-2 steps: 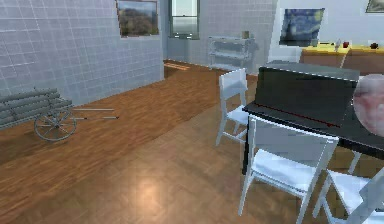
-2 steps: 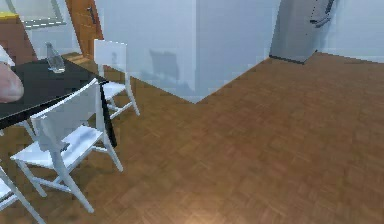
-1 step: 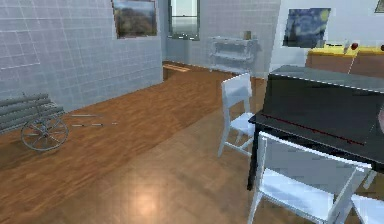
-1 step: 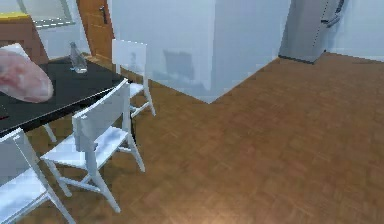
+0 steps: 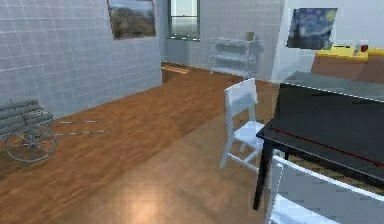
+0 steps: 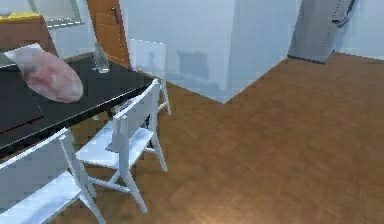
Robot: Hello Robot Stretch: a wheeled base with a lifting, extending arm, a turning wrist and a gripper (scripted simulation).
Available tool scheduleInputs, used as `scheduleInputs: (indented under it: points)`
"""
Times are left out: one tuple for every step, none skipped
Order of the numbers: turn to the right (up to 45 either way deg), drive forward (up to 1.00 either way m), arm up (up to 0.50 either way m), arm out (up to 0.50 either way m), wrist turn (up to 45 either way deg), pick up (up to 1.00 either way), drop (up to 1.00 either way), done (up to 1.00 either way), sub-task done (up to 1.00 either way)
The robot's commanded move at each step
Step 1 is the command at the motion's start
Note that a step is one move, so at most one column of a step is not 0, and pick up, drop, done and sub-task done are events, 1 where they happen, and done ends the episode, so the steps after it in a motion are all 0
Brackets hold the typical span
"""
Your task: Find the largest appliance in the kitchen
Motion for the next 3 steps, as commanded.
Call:
scheduleInputs:
  points:
    - [45.0, 0.00, 0.00, 0.00, 0.0, 0.00, 0.00, 0.00, 0.00]
    - [45.0, 0.00, 0.00, 0.00, 0.0, 0.00, 0.00, 0.00, 0.00]
    - [12.0, 0.00, 0.00, 0.00, 0.0, 0.00, 0.00, 0.00, 0.00]
